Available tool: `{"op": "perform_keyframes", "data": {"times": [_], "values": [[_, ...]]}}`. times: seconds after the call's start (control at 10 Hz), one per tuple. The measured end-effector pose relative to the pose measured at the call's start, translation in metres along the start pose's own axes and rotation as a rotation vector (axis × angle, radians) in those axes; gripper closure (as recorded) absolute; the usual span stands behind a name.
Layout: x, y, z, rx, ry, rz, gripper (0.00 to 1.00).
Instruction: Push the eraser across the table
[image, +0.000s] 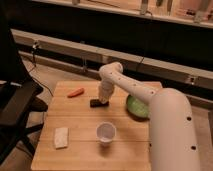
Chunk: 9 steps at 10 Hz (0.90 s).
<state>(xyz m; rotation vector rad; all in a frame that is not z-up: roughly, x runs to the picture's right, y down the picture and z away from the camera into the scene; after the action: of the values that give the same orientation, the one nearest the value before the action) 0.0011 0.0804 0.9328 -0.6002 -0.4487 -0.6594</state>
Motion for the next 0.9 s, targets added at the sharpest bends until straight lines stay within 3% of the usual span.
{"op": "perform_keyframes", "data": {"times": [0.9], "values": [[-0.0029,-0.0050,0.0019,0.000,-0.002,-0.022,1.00]]}}
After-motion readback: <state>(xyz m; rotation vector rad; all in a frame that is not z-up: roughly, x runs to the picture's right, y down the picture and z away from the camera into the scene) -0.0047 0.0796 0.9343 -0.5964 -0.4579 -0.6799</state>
